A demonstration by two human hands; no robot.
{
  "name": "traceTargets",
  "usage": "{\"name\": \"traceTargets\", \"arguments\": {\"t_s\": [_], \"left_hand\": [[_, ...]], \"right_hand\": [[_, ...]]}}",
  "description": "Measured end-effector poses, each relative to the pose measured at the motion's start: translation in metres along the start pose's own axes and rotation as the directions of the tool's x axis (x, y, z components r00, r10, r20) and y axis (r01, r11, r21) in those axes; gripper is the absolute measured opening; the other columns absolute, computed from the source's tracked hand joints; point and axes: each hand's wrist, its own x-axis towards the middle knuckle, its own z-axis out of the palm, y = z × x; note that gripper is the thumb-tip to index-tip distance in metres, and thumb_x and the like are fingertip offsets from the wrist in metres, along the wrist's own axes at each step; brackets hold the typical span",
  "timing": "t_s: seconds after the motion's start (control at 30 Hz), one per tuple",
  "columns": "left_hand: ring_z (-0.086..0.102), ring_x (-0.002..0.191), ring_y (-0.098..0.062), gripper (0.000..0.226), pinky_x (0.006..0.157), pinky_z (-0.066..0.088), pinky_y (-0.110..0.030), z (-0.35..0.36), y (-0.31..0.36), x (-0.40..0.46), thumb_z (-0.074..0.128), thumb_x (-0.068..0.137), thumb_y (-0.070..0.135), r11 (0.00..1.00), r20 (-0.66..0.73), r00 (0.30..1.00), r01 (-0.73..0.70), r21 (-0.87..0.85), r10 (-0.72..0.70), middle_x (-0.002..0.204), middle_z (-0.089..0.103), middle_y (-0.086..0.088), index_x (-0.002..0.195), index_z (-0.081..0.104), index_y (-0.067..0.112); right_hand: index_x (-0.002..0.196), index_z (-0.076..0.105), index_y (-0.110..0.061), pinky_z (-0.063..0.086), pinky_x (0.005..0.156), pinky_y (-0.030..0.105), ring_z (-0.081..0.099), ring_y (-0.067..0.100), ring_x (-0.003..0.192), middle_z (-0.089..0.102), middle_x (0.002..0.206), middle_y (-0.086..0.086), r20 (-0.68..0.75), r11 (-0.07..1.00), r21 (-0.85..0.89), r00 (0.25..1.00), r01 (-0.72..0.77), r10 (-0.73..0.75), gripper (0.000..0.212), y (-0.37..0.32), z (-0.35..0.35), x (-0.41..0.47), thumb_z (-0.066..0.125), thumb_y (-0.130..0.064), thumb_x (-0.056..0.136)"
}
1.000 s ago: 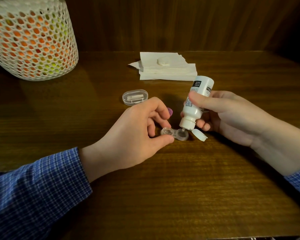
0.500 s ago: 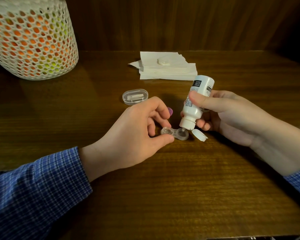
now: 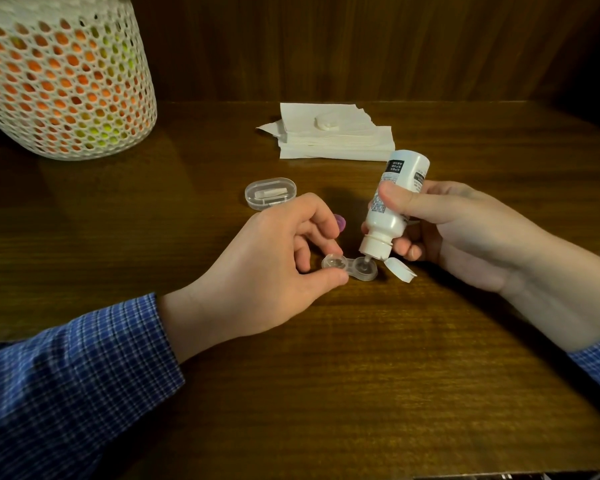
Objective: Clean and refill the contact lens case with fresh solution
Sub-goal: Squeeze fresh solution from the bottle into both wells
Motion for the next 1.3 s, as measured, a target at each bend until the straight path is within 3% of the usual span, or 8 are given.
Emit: {"name": "traceTargets", "arguments": {"t_s": [0.67, 0.9, 1.03, 1.3], "left_hand": [[0.064, 0.067, -0.015, 0.037, 0.06, 0.06, -0.027, -0.0006, -0.0001, -0.0006, 0.088, 0.08, 0.019, 1.0, -0.002, 1.0, -0.001, -0.001, 0.001, 0.095, 0.074, 0.013, 0.108, 0.064, 0.022], [0.065, 0.067, -0.017, 0.037, 0.06, 0.06, -0.027, -0.0005, 0.001, -0.0004, 0.088, 0.08, 0.019, 1.0, 0.004, 1.0, 0.006, 0.001, -0.006, 0.095, 0.075, 0.012, 0.108, 0.064, 0.021], [0.066, 0.068, -0.02, 0.037, 0.06, 0.061, -0.03, -0.0006, 0.0007, -0.0005, 0.088, 0.081, 0.019, 1.0, 0.009, 1.0, 0.011, 0.002, -0.011, 0.095, 0.075, 0.012, 0.109, 0.064, 0.021], [0.065, 0.067, -0.015, 0.037, 0.059, 0.058, -0.02, -0.0002, -0.0002, -0.0003, 0.088, 0.08, 0.02, 1.0, 0.004, 1.0, 0.011, 0.003, -0.011, 0.095, 0.075, 0.013, 0.107, 0.063, 0.024]], "right_hand": [[0.102, 0.071, -0.009, 0.047, 0.042, 0.018, 0.057, 0.009, 0.052, 0.067, 0.096, 0.02, -0.007, 1.0, 0.016, 1.0, 0.006, -0.006, 0.049, 0.0001, -0.0002, 0.0024, 0.079, -0.044, 0.069], [0.103, 0.07, -0.007, 0.046, 0.041, 0.018, 0.058, 0.008, 0.049, 0.069, 0.078, 0.01, -0.01, 1.0, 0.011, 1.0, -0.009, 0.009, 0.05, -0.0005, -0.0006, 0.0021, 0.078, -0.043, 0.069], [0.105, 0.07, -0.007, 0.047, 0.042, 0.017, 0.057, 0.009, 0.05, 0.07, 0.082, 0.011, -0.009, 1.0, 0.017, 1.0, -0.014, 0.014, 0.052, -0.0012, -0.0008, 0.0019, 0.078, -0.043, 0.069], [0.106, 0.069, -0.007, 0.047, 0.043, 0.017, 0.057, 0.009, 0.051, 0.07, 0.074, 0.007, 0.013, 1.0, 0.007, 1.0, -0.015, 0.015, 0.047, -0.0006, -0.0002, 0.0011, 0.075, -0.041, 0.074]]}}
